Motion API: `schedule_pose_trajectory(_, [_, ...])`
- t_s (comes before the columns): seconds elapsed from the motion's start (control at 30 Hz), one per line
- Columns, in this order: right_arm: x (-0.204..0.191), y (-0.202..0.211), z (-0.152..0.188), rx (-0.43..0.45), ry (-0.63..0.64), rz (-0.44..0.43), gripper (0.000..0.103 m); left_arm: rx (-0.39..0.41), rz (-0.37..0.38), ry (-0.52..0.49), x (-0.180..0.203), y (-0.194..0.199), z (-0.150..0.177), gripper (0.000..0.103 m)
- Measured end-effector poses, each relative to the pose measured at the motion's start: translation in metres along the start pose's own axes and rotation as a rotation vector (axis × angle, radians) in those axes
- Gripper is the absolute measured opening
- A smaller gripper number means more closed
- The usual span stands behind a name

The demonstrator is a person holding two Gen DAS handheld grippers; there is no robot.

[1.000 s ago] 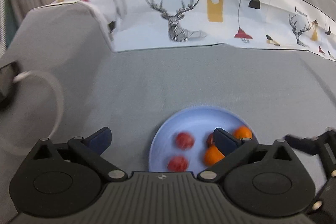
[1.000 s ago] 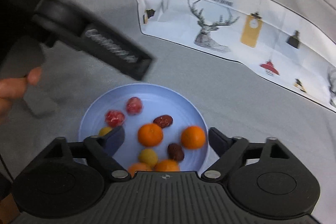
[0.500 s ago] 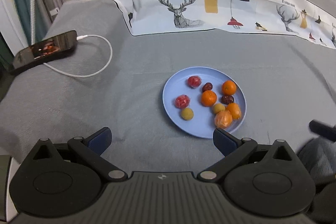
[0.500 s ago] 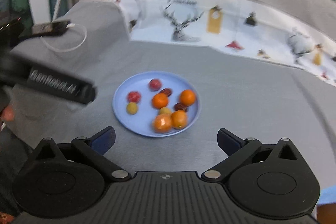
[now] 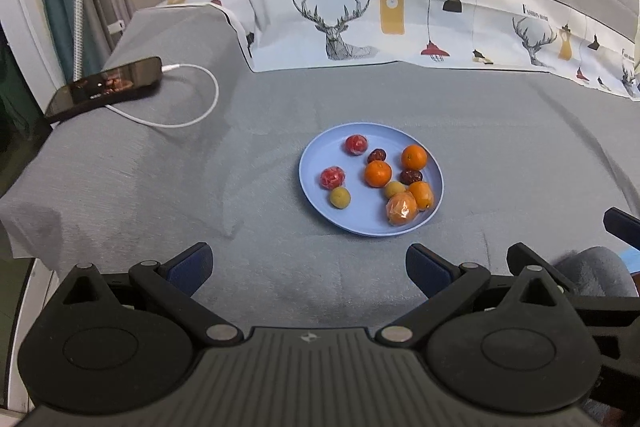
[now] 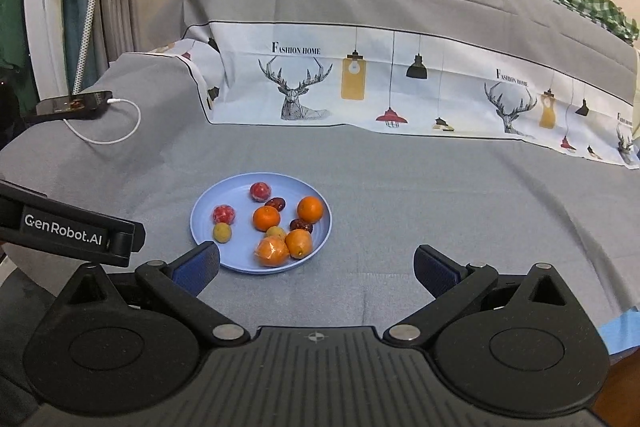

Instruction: Organize fruits

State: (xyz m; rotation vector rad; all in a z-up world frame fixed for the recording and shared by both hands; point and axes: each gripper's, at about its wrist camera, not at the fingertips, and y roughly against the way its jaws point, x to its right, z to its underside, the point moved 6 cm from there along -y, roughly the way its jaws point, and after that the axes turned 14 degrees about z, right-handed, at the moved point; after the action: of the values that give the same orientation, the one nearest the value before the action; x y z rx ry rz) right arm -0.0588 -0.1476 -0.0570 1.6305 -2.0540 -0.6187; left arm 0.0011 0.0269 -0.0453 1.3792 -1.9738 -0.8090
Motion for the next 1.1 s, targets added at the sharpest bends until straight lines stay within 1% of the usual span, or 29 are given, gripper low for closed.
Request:
schedule_pose_trajectory(0.33, [0.0022,0.0058,0.0010,0.000,-0.023,0.006,0.102,0.018,-0.018,-0.014,0.0023,0.0102,0.0003,0.103])
schedule_pose_trajectory(1.1, [-0.0025,0.0003,0.0026,-0.014,-0.020,0.015,0.102,0.010,-0.039,-0.018,-0.0014,0.0037,0.0013,0.103])
